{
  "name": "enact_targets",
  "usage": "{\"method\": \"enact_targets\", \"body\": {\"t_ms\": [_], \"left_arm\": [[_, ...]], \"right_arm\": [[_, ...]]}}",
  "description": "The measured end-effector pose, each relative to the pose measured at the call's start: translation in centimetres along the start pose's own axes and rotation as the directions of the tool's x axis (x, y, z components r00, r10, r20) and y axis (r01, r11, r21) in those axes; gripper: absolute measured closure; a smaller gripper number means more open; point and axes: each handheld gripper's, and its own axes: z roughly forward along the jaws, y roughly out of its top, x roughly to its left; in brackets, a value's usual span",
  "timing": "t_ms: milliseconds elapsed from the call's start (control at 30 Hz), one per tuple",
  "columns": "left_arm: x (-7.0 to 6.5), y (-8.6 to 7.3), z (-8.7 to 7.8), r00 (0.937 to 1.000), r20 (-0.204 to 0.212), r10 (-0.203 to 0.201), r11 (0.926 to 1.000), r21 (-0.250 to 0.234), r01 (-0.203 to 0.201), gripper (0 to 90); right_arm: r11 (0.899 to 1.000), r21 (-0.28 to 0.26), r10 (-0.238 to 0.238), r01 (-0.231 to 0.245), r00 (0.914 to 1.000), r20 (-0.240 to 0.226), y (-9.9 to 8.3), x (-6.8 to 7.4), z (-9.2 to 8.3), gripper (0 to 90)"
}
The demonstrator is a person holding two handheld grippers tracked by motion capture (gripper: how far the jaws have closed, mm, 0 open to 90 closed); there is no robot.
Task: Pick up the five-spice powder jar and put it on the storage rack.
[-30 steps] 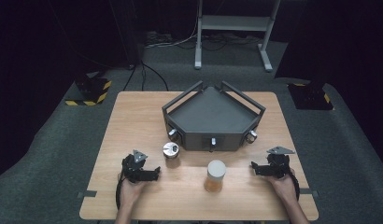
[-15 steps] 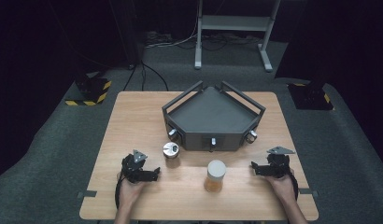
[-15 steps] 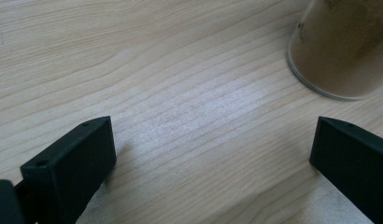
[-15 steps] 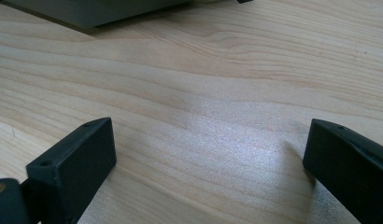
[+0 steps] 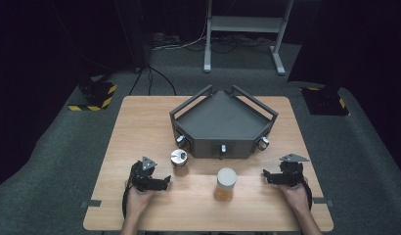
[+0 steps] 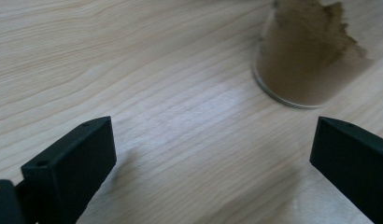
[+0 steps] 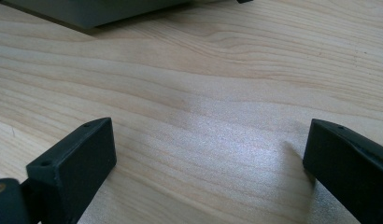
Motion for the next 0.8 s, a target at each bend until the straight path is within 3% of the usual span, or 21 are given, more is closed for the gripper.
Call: {"method": "enact_targets", "body": {"t_ms": [200, 800], "left_arm": [[-0.7, 0.5, 0.6, 0.9987, 0.033, 0.039, 0.9991, 0.011, -0.04, 0.6], [-2.1, 1.3, 1.7, 0.9948, 0.064, 0.08, 0.9968, -0.009, -0.079, 2.7]], "right_arm": [[1.0, 0.0, 0.002, -0.002, 1.0, 0.001, 0.0, 0.0, 0.0, 2.6], [1.0, -0.002, 0.005, -0.005, 1.0, 0.002, 0.0, 0.0, 0.0, 3.2]]}}
